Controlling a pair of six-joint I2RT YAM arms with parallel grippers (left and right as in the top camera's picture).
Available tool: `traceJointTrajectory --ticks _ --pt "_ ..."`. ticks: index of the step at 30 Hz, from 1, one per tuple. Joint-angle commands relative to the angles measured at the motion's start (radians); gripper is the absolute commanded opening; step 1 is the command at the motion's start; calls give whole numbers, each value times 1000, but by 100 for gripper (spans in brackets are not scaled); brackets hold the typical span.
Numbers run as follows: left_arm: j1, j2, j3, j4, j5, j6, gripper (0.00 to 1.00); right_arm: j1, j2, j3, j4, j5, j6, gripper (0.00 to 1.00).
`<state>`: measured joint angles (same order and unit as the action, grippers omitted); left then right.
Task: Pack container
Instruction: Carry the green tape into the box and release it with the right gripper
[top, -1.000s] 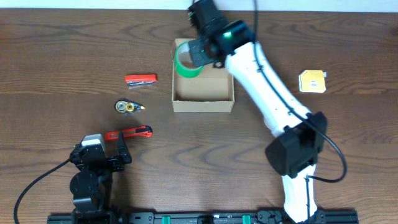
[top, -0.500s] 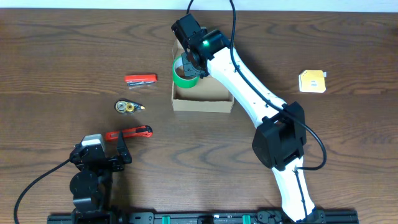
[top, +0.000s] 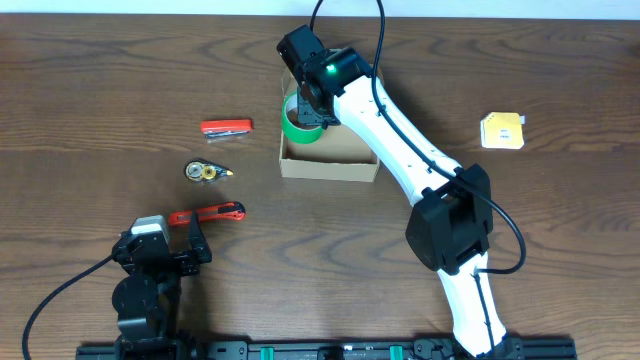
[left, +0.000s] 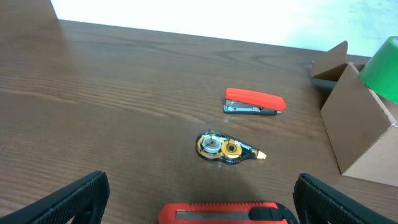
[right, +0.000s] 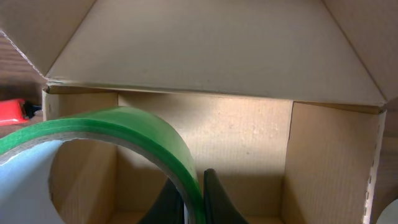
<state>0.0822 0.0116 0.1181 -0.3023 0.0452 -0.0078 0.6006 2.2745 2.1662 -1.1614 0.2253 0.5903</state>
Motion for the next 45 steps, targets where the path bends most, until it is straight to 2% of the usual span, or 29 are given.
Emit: traceJointTrajectory --ticks 1,13,23,31,45 --pt "-4 -6 -26 -3 -3 -14 95 -11 -50 10 6 56 22 1" --pt "-4 -6 -26 -3 -4 -14 95 -23 -74 9 -36 48 68 1" --pt "-4 -6 -26 -3 -3 -14 95 -24 -14 -21 25 6 89 1" --pt "-4 -6 -26 -3 -3 -15 95 -25 35 -21 -1 7 113 1" --pt "-4 -6 -26 -3 -4 -15 95 -24 76 -21 48 3 121 1"
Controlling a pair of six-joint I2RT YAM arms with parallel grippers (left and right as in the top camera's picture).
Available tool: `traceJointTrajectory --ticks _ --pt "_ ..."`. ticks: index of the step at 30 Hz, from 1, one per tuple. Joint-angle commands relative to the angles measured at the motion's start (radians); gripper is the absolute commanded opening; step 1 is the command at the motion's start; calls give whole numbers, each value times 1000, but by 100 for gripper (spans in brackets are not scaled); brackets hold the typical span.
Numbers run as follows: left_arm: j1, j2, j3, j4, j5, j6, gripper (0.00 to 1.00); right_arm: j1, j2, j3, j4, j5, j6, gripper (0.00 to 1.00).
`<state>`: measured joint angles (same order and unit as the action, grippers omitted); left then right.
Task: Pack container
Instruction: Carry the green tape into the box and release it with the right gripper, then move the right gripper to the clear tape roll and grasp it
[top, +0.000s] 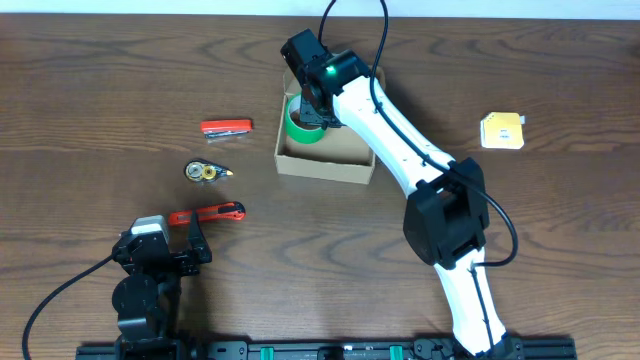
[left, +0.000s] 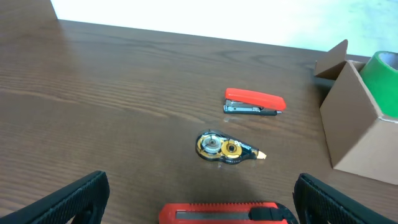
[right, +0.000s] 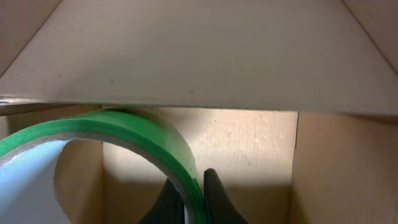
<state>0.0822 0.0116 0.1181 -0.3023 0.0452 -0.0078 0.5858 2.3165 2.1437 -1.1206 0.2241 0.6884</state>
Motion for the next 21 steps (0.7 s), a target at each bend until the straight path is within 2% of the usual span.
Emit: traceJointTrajectory --ticks 1,10,11,13,18,21 --pt "-4 -6 -26 -3 -4 -15 95 -10 35 2 10 4 23 1" --pt "-4 -6 -26 -3 -4 -14 95 -12 37 2 2 -19 26 2" --pt "-4 -6 -26 -3 -4 -15 96 -12 37 2 2 -19 26 5" --pt "-4 -6 -26 -3 -4 -14 95 -16 37 2 2 -19 26 20" --pt "-4 -6 -26 -3 -4 -15 95 -17 37 2 3 -18 26 28" --pt "-4 -6 -26 -3 -3 -14 95 -17 37 2 2 -18 25 29"
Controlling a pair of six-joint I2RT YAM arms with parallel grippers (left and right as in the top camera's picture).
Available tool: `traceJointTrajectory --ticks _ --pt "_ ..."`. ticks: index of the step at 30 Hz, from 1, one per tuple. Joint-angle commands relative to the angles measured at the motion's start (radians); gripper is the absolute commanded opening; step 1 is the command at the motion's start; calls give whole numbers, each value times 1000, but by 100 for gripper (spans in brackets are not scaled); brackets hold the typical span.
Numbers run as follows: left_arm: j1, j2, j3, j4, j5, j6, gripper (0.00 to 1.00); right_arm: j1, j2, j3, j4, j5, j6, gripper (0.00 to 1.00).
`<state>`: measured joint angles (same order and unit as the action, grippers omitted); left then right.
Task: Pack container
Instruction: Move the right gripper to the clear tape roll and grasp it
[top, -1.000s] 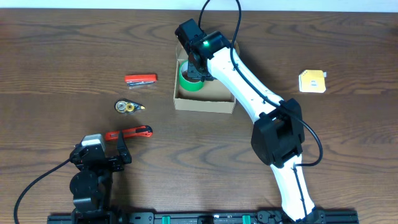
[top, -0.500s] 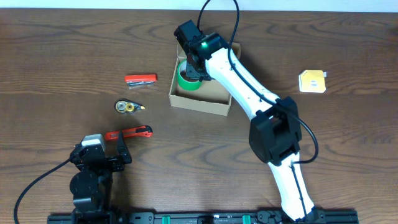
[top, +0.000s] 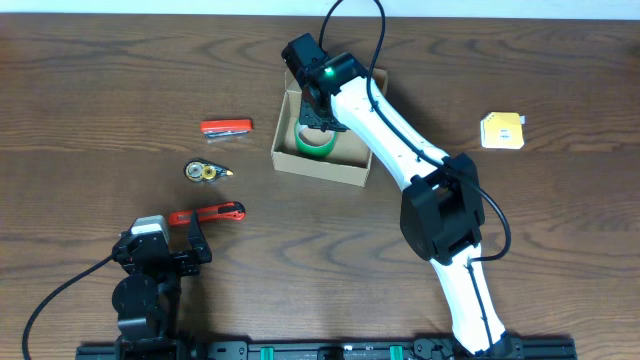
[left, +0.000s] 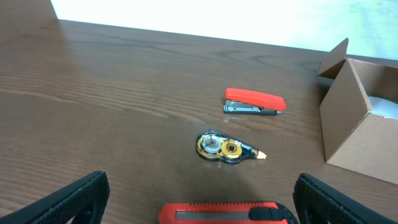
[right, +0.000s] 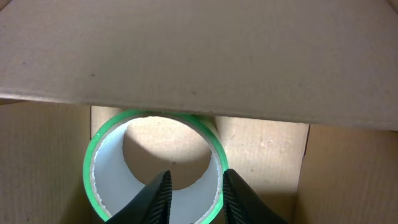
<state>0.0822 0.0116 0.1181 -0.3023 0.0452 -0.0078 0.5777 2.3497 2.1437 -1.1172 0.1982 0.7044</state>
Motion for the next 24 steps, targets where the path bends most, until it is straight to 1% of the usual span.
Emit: traceJointTrajectory --ticks 1,5,9,14,16,19,24 --pt "-4 -6 -26 -3 -4 -14 95 -9 3 2 -2 8 8 29" --pt "-4 -6 -26 -3 -4 -14 95 -9 -1 2 -3 7 -4 30" --pt "-4 -6 -26 -3 -4 -14 95 -10 -36 2 -23 7 -40 28" --pt "-4 -6 -26 -3 -4 -14 95 -18 -138 2 -64 8 -149 28" --pt "-4 -6 -26 -3 -4 -14 95 -29 -185 2 -88 6 -190 29" --pt "-4 -6 -26 -3 -4 -15 95 -68 -251 2 -153 8 -227 30" --pt "-4 -6 -26 -3 -3 -15 95 -194 -336 2 -275 7 -272 30"
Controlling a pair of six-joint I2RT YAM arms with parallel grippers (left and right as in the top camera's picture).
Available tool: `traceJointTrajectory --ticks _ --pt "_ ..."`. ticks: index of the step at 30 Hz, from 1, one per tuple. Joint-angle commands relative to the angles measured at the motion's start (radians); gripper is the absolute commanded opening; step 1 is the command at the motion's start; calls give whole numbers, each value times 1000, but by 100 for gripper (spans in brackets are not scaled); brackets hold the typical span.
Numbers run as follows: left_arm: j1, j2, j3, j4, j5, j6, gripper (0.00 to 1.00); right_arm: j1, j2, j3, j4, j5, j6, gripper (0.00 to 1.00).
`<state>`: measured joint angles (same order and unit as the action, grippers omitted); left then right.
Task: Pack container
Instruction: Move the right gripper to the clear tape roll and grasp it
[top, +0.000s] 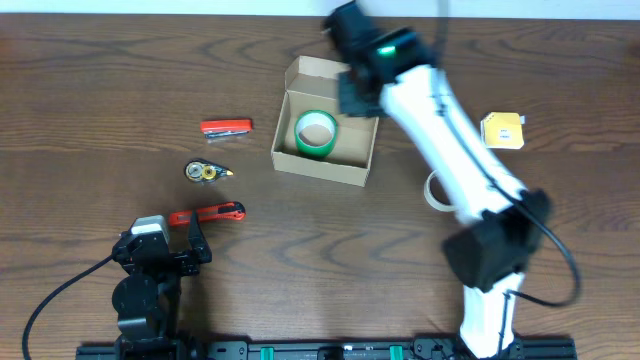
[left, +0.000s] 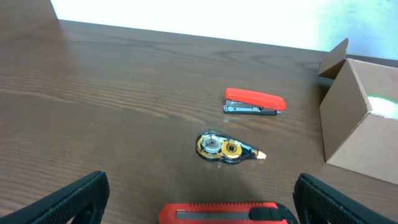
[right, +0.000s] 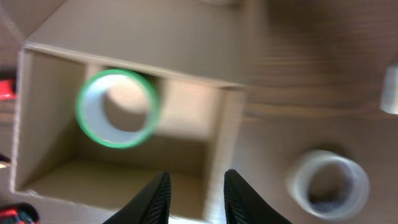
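Note:
The open cardboard box (top: 325, 165) sits mid-table with the green tape roll (top: 315, 133) lying flat on its floor at the left end. The right wrist view shows the same green roll (right: 117, 108) free inside the box (right: 224, 134). My right gripper (right: 194, 198) hovers open and empty over the box's right wall, and its arm is motion-blurred overhead. My left gripper (left: 202, 202) rests open near the front edge, with the red utility knife (left: 224, 213) between its fingers but not gripped.
Left of the box lie a red stapler (top: 226, 127), a correction-tape dispenser (top: 205, 171) and the utility knife (top: 205, 212). A clear tape roll (right: 328, 182) lies right of the box, and a yellow tape measure (top: 502, 130) sits farther right.
My right gripper, which was open low inside the box over the green roll, is now higher and farther right, over the box's right wall. The roll stays flat in the box.
First my right gripper was shut on the green roll, upright at the box's left end. Then it held the roll lower inside, and the box had shifted a little. Later the roll lay flat with the gripper open above it. Now the gripper is out of the box.

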<state>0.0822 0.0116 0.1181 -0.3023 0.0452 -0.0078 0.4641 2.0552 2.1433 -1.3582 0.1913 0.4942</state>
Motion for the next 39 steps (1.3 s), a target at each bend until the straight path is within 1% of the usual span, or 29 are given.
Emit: traceJointTrajectory --ticks 1,7,11,16,19,21,31,33,37,39 --pt "-4 -6 -26 -3 -3 -14 95 -107 -53 3 -56 14 -68 30" --pt "-4 -6 -26 -3 -4 -14 95 -241 -74 0 -202 14 -117 32" --pt "-4 -6 -26 -3 -3 -14 95 -266 -74 -56 -194 10 -130 35" --pt "-4 -6 -26 -3 -3 -14 95 -267 -74 -265 -80 -5 -146 41" --pt "-4 -6 -26 -3 -4 -14 95 -279 -74 -403 31 -74 -197 43" --pt "-4 -6 -26 -3 -3 -14 95 -289 -74 -484 102 -108 -204 43" --pt "-4 -6 -26 -3 -3 -14 95 -305 -74 -707 278 -125 -215 44" --pt "-4 -6 -26 -3 -4 -14 95 -305 -74 -747 317 -159 -215 45" --pt "-4 -6 -26 -3 -3 -15 95 -306 -74 -799 374 -166 -215 45" --pt "-4 -6 -26 -3 -4 -14 95 -308 -74 -815 396 -165 -215 43"
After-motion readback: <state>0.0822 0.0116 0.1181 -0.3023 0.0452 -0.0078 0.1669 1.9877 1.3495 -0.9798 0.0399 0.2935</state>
